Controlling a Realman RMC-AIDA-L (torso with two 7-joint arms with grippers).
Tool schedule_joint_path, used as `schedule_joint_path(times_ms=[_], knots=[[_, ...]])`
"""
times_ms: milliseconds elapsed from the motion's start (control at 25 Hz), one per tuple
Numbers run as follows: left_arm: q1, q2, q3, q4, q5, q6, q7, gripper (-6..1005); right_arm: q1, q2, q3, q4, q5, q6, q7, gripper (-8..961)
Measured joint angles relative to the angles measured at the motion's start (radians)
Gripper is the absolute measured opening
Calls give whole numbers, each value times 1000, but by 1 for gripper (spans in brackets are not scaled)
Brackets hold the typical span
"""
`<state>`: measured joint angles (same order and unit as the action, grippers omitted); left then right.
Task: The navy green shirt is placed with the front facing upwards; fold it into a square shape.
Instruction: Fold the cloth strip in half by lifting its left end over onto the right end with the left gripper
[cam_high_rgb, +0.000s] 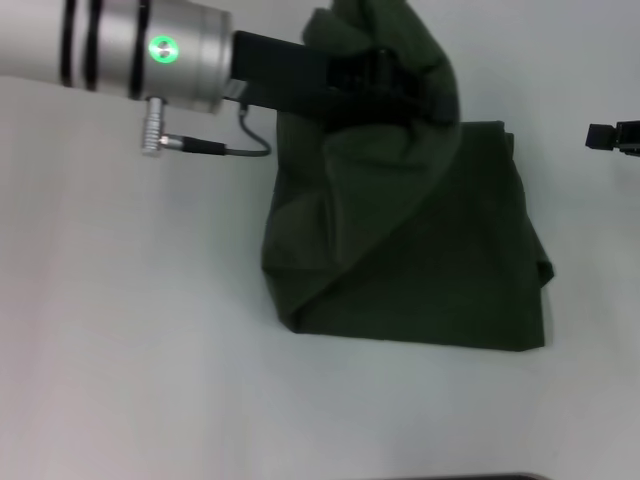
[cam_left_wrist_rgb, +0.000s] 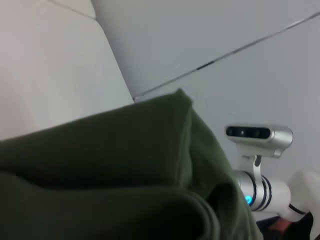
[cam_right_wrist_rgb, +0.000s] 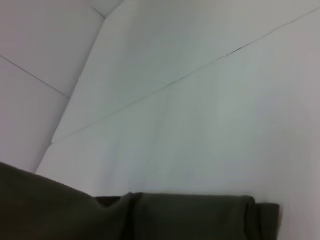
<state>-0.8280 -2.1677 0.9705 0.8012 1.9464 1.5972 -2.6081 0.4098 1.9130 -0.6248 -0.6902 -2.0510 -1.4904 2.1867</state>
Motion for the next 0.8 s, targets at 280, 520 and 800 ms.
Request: schedule_joint_path(times_ms=[280,520,800], knots=[[-35,1,92,-70,-55,-80,14,73,12,3,-2,3,0,3,1,69],[-80,-1,96,-163,-73,-124,52,73,18,10,-3,3,0,4,1,65],[-118,-2,106,-238,-133,-142,96,74,16,15,-1,14,0,7,0,66]])
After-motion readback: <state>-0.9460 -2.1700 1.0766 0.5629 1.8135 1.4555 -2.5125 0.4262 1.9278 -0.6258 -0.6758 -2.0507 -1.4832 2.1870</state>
